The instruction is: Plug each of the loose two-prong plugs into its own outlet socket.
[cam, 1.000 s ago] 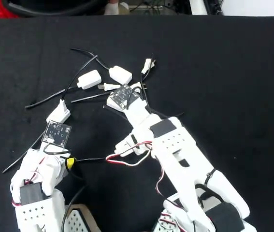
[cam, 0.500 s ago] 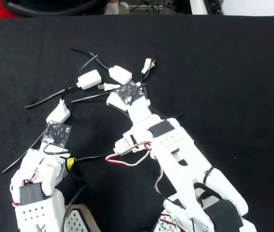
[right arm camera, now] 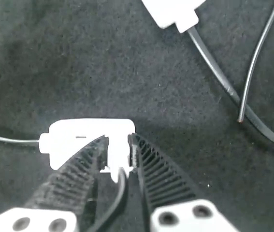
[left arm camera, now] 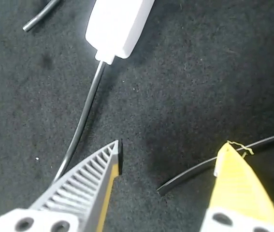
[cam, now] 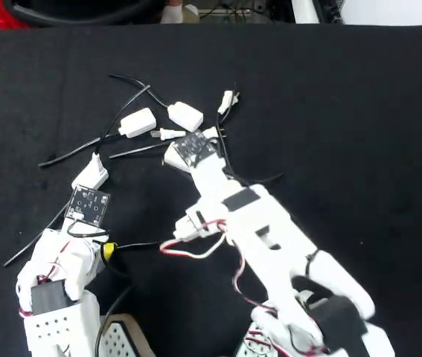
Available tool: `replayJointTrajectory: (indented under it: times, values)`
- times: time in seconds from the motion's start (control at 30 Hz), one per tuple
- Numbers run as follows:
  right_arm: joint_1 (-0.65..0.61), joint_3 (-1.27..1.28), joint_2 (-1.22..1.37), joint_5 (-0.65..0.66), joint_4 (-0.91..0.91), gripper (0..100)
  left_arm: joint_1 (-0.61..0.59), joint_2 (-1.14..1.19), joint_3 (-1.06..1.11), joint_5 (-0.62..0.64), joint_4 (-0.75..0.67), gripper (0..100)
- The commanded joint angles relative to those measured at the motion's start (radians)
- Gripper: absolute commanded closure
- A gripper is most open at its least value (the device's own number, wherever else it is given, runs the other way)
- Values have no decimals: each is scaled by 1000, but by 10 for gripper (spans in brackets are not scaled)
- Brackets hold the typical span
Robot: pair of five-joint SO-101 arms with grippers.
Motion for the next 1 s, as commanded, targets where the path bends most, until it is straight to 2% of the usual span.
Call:
replayJointTrajectory:
  times: [0.0, 0.07, 0.23, 0.33, 0.5, 0.57, 0.63, 0.7, 0.77, 0.8, 0.87, 0.97]
  values:
    - [-26, -94, 125, 21, 104, 976, 2, -6, 4, -8, -9, 689]
    - [-23, -137, 99, 23, 186, 905, 2, -6, 4, -8, -9, 688]
    - [-46, -159, -59, -15, 328, 631, 2, -6, 1, -8, -9, 687]
    - [-83, -163, -191, -18, 411, 596, 22, -6, -4, -9, -9, 688]
    - [-87, -325, -401, 2, 732, 596, 101, 2, -61, 14, 15, 689]
    - [-44, -410, -443, 49, 864, 597, 154, 5, -127, 52, 46, 687]
    - [23, -483, -446, 98, 962, 652, 226, 8, -200, 69, 81, 686]
    - [94, -513, -429, 143, 993, 799, 334, 49, -265, 97, 97, 685]
    - [173, -516, -409, 163, 988, 971, 406, 157, -294, 112, 38, 685]
    - [210, -515, -400, 167, 979, 988, 427, 230, -314, 114, -5, 685]
    - [301, -515, -383, 167, 970, 920, 467, 413, -371, 114, -74, 685]
    - [439, -512, -369, 167, 913, 961, 575, 726, -495, 109, -141, 684]
